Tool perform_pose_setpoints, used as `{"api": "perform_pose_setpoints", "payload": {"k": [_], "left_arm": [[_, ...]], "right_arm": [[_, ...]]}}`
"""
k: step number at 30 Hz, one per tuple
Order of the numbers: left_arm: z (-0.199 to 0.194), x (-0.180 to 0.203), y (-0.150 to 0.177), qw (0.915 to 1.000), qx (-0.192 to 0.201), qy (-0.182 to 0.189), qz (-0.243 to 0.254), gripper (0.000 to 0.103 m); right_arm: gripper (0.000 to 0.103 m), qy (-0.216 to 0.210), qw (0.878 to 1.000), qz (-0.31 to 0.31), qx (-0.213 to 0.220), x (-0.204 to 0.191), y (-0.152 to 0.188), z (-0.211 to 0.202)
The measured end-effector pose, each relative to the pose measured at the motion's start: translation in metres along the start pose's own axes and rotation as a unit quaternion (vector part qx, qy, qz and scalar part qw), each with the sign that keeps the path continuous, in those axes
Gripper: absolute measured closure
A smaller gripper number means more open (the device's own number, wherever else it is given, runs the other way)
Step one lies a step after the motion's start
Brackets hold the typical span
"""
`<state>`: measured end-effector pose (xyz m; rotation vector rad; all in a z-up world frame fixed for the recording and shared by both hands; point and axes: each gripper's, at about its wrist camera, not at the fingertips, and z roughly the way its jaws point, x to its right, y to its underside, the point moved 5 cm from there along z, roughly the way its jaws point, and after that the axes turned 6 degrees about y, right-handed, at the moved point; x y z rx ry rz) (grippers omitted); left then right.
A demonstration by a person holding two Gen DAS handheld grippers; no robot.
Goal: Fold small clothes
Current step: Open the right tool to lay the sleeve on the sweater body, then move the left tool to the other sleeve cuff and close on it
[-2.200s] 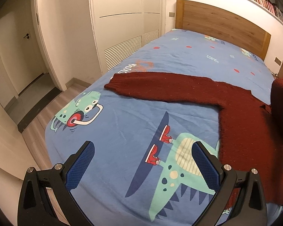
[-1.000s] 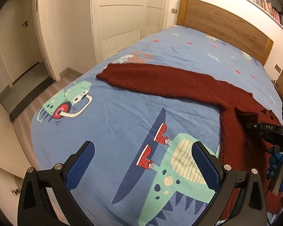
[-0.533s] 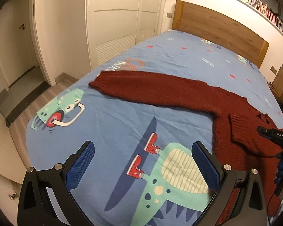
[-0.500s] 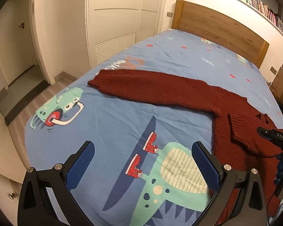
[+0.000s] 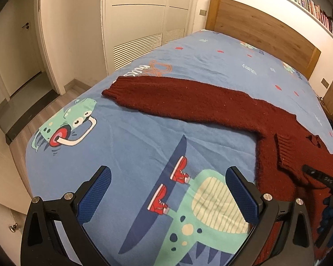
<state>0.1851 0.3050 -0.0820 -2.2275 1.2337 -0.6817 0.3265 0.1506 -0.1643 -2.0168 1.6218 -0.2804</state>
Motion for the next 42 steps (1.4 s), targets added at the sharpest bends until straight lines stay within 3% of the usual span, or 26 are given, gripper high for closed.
{"api": "perform_pose_setpoints", "payload": {"k": [6, 11, 17, 27, 29, 35, 42], "left_arm": [[0.01, -0.007, -0.008, 0.9999, 0.001, 0.0, -0.017, 0.002], [0.019, -0.011, -0.011, 0.9997, -0.001, 0.001, -0.026, 0.002], [0.032, -0.016, -0.018, 0.9992, -0.006, 0.008, -0.039, 0.002], [0.082, -0.047, -0.056, 0.9884, -0.005, 0.084, -0.127, 0.002], [0.096, -0.059, -0.062, 0.9836, -0.006, 0.098, -0.151, 0.002], [0.13, -0.1, -0.068, 0.9557, -0.006, 0.155, -0.25, 0.004], [0.142, -0.141, -0.073, 0.906, 0.036, 0.242, -0.346, 0.012]], "right_arm": [[0.071, 0.102, 0.993, 0.039, 0.031, 0.087, -0.018, -0.029], [0.071, 0.15, 0.987, 0.062, 0.014, 0.138, -0.001, -0.031], [0.071, 0.139, 0.989, 0.043, 0.01, 0.127, 0.024, -0.033], [0.071, 0.126, 0.991, 0.034, 0.023, 0.109, 0.039, -0.071], [0.071, 0.129, 0.991, 0.037, 0.022, 0.109, 0.044, -0.075], [0.071, 0.143, 0.988, 0.054, 0.022, 0.113, 0.056, -0.094], [0.071, 0.161, 0.984, 0.063, 0.03, 0.114, 0.055, -0.11]]}}
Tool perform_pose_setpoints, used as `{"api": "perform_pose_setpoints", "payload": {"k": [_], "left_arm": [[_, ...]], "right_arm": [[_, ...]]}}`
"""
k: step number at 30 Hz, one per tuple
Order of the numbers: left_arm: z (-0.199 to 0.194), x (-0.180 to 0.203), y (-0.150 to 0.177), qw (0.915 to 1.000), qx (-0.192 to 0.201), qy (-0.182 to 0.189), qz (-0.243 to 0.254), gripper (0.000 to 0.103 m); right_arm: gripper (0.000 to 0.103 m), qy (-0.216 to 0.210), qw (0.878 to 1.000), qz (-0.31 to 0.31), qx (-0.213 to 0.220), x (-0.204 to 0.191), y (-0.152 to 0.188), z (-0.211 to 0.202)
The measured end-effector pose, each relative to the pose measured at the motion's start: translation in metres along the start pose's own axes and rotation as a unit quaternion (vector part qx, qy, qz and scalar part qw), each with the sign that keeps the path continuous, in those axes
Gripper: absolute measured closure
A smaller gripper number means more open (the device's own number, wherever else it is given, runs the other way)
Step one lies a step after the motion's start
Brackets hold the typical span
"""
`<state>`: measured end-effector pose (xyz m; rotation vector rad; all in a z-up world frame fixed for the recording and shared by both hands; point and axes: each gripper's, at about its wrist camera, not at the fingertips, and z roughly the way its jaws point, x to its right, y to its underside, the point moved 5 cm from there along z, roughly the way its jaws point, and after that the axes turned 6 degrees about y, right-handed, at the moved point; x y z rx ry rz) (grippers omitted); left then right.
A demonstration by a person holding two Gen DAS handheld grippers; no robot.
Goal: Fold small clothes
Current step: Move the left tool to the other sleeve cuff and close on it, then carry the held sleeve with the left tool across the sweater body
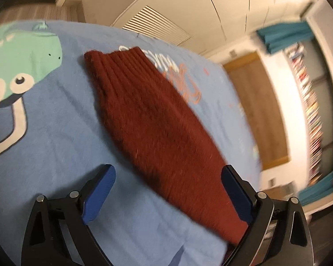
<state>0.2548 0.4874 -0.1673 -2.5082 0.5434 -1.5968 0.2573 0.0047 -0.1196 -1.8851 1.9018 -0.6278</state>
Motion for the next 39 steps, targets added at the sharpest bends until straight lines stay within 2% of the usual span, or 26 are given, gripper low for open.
{"api": "perform_pose_setpoints", "payload": {"k": [6, 8, 12, 15, 18, 20, 21, 23, 24, 29, 33, 39], "left_arm": [[-0.013, -0.012, -0.026, 0.9966, 0.025, 0.07, -0.035, 0.033], [-0.016, -0.017, -0.033, 0.9934, 0.031, 0.098, -0.051, 0.044], [-0.016, -0.021, -0.046, 0.9858, 0.035, 0.146, -0.074, 0.049], [-0.007, -0.02, -0.056, 0.9868, 0.028, 0.145, -0.066, 0.049], [0.0, -0.018, -0.062, 0.9878, 0.02, 0.138, -0.068, 0.059], [0.005, -0.019, -0.062, 0.989, 0.017, 0.127, -0.074, 0.074], [0.005, -0.02, -0.064, 0.9894, 0.016, 0.121, -0.08, 0.078], [0.013, -0.023, -0.066, 0.9898, 0.013, 0.111, -0.088, 0.094], [0.013, -0.023, -0.067, 0.9896, 0.013, 0.109, -0.093, 0.097], [0.014, -0.011, -0.071, 0.9866, 0.016, 0.12, -0.11, 0.098], [0.017, 0.017, -0.072, 0.9856, 0.009, 0.132, -0.106, 0.099], [0.024, 0.07, -0.058, 0.978, -0.008, 0.173, -0.117, 0.099]], "right_arm": [[0.071, 0.01, 1.0, 0.004, 0.008, 0.0, 0.0, -0.015], [0.071, 0.014, 1.0, 0.003, 0.008, -0.001, 0.0, -0.018], [0.071, 0.023, 1.0, 0.007, 0.007, -0.001, 0.002, -0.022], [0.071, 0.027, 1.0, 0.007, 0.009, -0.002, 0.003, -0.026], [0.071, 0.03, 0.999, 0.008, 0.009, -0.003, 0.003, -0.028], [0.071, 0.031, 0.999, 0.01, 0.008, -0.003, 0.003, -0.03], [0.071, 0.031, 0.999, 0.01, 0.009, -0.004, 0.003, -0.032], [0.071, 0.032, 0.999, 0.009, 0.01, -0.004, 0.004, -0.035], [0.071, 0.032, 0.999, 0.008, 0.012, -0.004, 0.004, -0.037], [0.071, 0.027, 0.999, 0.019, 0.018, 0.0, 0.004, -0.046], [0.071, 0.023, 0.999, 0.034, 0.025, 0.007, 0.008, -0.055], [0.071, 0.018, 0.998, 0.054, 0.039, 0.026, 0.012, -0.072]]}}
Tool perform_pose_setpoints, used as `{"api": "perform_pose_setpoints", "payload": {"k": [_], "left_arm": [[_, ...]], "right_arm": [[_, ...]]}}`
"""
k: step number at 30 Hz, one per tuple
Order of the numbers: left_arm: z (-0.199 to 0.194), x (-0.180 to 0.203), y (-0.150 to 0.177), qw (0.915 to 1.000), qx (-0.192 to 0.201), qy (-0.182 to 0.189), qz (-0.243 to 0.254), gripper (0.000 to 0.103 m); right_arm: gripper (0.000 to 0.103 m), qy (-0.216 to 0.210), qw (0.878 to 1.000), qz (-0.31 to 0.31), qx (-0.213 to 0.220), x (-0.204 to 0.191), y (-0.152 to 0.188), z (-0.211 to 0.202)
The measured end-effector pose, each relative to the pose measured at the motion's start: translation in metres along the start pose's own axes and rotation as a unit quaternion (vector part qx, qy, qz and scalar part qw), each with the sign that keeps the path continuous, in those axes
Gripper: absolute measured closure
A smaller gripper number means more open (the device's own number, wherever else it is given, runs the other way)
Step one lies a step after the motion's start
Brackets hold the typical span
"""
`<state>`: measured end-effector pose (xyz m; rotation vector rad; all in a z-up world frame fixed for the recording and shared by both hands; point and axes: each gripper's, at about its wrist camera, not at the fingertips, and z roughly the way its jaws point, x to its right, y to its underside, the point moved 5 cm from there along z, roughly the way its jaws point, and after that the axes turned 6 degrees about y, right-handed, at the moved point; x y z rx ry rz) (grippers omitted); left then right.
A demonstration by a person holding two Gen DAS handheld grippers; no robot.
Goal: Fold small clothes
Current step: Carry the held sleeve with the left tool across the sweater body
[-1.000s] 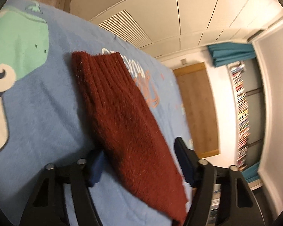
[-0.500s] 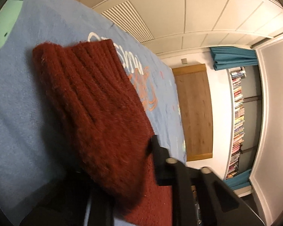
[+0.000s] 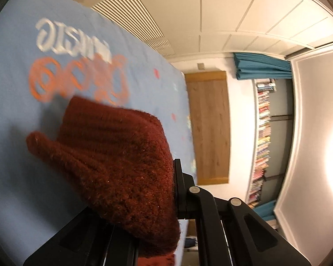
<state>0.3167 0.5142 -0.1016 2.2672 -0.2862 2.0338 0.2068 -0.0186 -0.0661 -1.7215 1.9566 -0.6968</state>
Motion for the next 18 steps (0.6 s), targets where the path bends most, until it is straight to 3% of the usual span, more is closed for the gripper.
{"api": "perform_pose_setpoints", "payload": {"k": [8, 18], "left_arm": [[0.046, 0.063, 0.067, 0.9976, -0.058, 0.038, 0.008, 0.099], [0.097, 0.123, 0.181, 0.9857, -0.15, 0.07, 0.03, 0.099]], "right_arm": [[0.071, -0.005, 0.999, 0.034, 0.014, 0.039, 0.008, -0.022], [0.071, -0.004, 0.997, 0.074, 0.031, 0.096, 0.021, -0.044]]}}
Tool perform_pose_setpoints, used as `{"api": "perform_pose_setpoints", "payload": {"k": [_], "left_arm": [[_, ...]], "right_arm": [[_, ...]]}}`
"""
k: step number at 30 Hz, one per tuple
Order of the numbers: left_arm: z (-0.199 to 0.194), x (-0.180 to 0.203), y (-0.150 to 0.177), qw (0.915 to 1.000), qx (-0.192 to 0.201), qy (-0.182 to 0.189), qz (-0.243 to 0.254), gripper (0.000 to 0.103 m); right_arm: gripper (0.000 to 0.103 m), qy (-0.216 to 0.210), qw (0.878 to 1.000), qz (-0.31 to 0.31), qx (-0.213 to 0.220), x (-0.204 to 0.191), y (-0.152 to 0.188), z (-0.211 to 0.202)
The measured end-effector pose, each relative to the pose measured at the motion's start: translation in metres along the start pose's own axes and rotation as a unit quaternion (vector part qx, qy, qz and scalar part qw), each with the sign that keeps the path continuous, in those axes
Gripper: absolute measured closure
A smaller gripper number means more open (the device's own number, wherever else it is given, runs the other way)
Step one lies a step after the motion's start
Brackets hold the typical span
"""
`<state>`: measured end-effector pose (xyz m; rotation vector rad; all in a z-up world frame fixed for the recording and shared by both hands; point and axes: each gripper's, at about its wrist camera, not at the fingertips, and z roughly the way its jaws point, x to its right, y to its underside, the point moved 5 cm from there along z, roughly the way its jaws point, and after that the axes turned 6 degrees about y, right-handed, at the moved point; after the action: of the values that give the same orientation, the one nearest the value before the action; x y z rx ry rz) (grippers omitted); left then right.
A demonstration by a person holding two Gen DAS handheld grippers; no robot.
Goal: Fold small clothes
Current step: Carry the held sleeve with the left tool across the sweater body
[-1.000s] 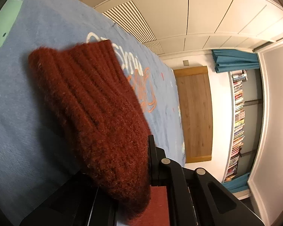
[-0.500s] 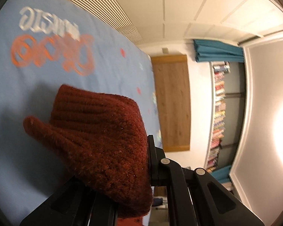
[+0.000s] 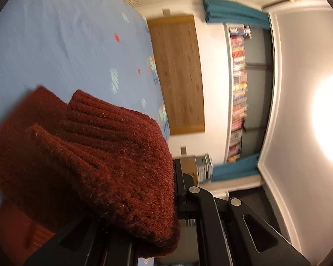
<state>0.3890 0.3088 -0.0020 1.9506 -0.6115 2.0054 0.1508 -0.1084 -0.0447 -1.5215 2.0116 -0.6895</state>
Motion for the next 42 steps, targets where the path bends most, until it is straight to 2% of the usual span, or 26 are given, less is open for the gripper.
{"api": "perform_pose_setpoints", "payload": {"k": [9, 14, 17, 21, 22, 27, 33, 35, 38, 40, 42], "left_arm": [[0.071, 0.016, 0.073, 0.9972, -0.075, 0.002, 0.006, 0.099], [0.1, 0.001, 0.121, 0.9917, -0.123, -0.031, 0.02, 0.099], [0.108, -0.017, 0.154, 0.9849, -0.155, -0.065, 0.042, 0.099], [0.109, -0.048, 0.193, 0.9708, -0.191, -0.119, 0.082, 0.099], [0.111, -0.055, 0.215, 0.9638, -0.203, -0.137, 0.105, 0.099], [0.102, -0.081, 0.262, 0.9316, -0.253, -0.191, 0.177, 0.099], [0.091, -0.085, 0.303, 0.905, -0.283, -0.22, 0.229, 0.099], [0.091, -0.082, 0.31, 0.894, -0.289, -0.23, 0.254, 0.098], [0.093, -0.076, 0.317, 0.8722, -0.299, -0.245, 0.3, 0.094], [0.093, -0.08, 0.328, 0.8665, -0.301, -0.245, 0.314, 0.086], [0.085, -0.079, 0.33, 0.8743, -0.295, -0.236, 0.305, 0.078]], "right_arm": [[0.071, 0.013, 0.999, 0.033, 0.0, 0.052, 0.011, -0.011], [0.071, 0.024, 0.998, 0.051, -0.003, 0.077, 0.017, -0.011], [0.071, 0.027, 0.998, 0.059, -0.007, 0.087, 0.021, -0.007], [0.071, 0.026, 0.998, 0.062, -0.013, 0.091, 0.024, -0.002], [0.071, 0.025, 0.998, 0.061, -0.015, 0.091, 0.025, 0.0], [0.071, 0.023, 0.998, 0.059, -0.019, 0.091, 0.026, 0.007], [0.071, 0.02, 0.998, 0.059, -0.019, 0.089, 0.025, 0.009], [0.071, 0.017, 0.998, 0.057, -0.019, 0.085, 0.025, 0.009], [0.071, 0.014, 0.998, 0.055, -0.018, 0.081, 0.025, 0.008], [0.071, 0.012, 0.998, 0.053, -0.017, 0.079, 0.024, 0.007], [0.071, 0.01, 0.998, 0.052, -0.015, 0.078, 0.023, 0.005]]}}
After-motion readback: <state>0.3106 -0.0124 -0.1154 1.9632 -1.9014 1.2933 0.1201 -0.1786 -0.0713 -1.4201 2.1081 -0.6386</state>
